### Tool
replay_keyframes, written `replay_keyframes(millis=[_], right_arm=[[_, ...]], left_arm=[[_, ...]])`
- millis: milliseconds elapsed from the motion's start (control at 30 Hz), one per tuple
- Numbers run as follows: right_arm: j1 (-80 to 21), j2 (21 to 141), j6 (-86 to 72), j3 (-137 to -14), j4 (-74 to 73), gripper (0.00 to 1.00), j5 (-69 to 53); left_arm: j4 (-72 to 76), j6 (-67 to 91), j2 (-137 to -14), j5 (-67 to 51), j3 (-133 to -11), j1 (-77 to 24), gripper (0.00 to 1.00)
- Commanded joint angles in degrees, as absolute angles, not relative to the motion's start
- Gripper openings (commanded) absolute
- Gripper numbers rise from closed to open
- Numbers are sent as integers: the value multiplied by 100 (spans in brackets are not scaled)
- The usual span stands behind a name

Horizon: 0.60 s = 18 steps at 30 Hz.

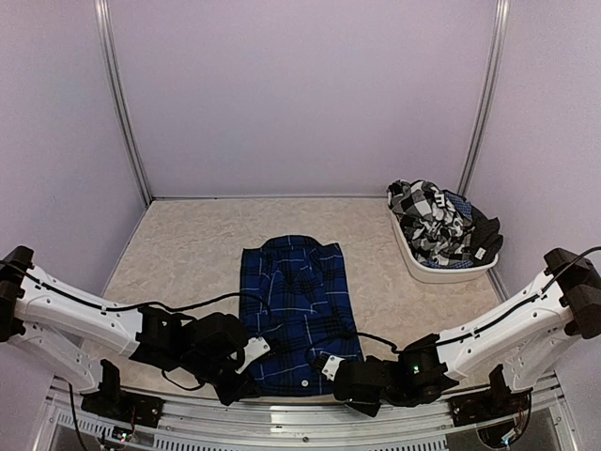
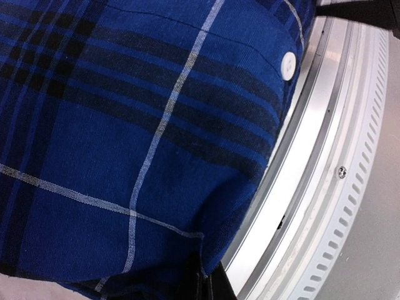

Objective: Fold and stack the long sleeve shirts
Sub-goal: Pick up the 2/3-rectangle-folded shirt from the center of the board.

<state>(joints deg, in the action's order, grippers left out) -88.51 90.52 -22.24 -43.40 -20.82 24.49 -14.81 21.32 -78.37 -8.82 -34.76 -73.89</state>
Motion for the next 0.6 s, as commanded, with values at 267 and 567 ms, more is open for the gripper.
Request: replay_keyframes(millis=[267,567], right_arm=[[-8984,8613,-2395,-4409,-2310,0,1017],[-8972,7681,-2764,-4578,-2718,0,-1252]], left_arm=[[-1011,2577,-7358,-1254,-3286,-7674,0],[-1024,3735,-7138,-1823,-3501,-8361,0]])
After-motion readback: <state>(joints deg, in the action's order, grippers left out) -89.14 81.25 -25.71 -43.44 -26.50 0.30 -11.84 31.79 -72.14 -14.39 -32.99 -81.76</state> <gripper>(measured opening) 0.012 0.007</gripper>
